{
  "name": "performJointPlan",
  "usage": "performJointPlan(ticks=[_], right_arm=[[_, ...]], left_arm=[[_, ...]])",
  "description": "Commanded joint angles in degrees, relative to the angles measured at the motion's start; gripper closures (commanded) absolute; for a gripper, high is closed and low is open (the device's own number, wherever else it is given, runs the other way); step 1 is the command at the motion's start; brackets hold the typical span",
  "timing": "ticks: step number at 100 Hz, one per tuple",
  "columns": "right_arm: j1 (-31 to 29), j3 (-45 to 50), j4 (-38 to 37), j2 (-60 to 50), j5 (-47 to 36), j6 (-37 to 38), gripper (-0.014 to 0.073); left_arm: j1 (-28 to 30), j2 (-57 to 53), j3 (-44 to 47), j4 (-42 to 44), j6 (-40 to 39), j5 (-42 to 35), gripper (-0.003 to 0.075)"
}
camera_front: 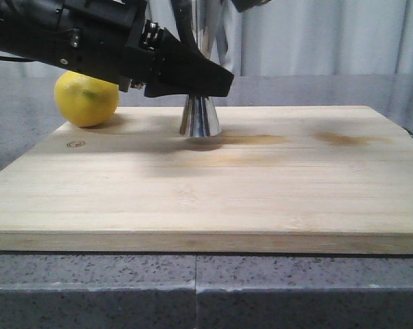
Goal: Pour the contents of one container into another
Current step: 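Lift the beaker with the right gripper toward the jigger, then tilt the beaker over the jigger cup, pouring liquid in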
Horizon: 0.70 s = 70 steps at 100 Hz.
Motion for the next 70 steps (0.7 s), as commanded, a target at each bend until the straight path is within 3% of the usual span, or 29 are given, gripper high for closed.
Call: performJointPlan(ticks=[1, 70], right_arm=[[0.79, -2.85, -1.39, -2.25, -1.58, -1.90, 0.0314], [3.26, -8.54, -1.39, 0.11, 7.44, -12.72, 0.0314]], left_arm=[[0.25, -2.99, -1.67, -3.73, -0.54, 3.31, 0.0627], [0.25, -2.99, -1.67, -3.73, -0.31, 3.31, 0.0627]])
